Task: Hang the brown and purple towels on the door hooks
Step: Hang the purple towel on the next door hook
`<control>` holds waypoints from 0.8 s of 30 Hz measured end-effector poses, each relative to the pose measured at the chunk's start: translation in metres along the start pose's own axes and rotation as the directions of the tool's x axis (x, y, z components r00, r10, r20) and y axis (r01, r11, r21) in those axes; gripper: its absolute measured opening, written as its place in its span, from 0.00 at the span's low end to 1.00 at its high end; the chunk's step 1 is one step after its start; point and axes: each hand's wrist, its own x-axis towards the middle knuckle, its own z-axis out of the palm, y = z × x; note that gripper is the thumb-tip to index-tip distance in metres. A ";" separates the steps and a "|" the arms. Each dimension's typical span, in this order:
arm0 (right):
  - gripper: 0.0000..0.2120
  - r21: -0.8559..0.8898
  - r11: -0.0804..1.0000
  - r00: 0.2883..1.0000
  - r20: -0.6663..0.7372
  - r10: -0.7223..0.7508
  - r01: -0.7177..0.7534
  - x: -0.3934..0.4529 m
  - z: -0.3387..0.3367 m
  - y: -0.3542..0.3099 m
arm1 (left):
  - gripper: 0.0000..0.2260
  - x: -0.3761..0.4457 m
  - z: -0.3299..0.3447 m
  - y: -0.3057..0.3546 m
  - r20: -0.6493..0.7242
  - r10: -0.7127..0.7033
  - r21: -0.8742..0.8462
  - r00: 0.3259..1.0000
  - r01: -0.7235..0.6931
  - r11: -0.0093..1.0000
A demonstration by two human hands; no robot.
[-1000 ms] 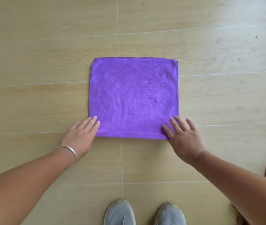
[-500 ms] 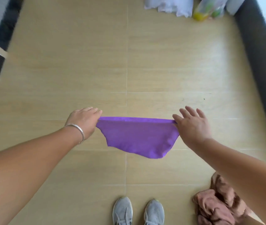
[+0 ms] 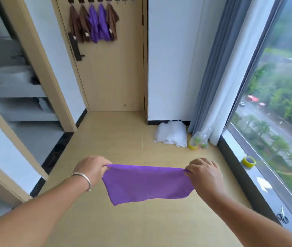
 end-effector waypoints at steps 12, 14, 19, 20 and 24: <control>0.12 -0.080 0.994 0.971 -0.220 -0.090 0.074 0.111 -0.267 -0.062 | 0.09 -0.022 -0.275 0.023 -0.481 0.004 0.063 0.877 0.030 0.998; 0.11 -0.100 0.992 0.961 -0.257 -0.103 0.079 0.116 -0.305 -0.069 | 0.09 -0.033 -0.306 0.030 -0.529 0.016 0.056 0.849 0.016 0.998; 0.11 -0.173 0.979 0.954 -0.262 -0.148 0.105 0.121 -0.386 -0.074 | 0.10 -0.063 -0.363 0.052 -0.568 0.052 0.124 0.821 0.023 0.992; 0.11 -0.173 0.979 0.954 -0.260 -0.151 0.108 0.121 -0.400 -0.075 | 0.11 -0.069 -0.374 0.057 -0.574 0.061 0.142 0.817 0.026 0.989; 0.10 -0.170 0.978 0.946 -0.276 -0.169 0.125 0.122 -0.439 -0.077 | 0.11 -0.086 -0.410 0.071 -0.616 0.068 0.160 0.784 0.040 0.986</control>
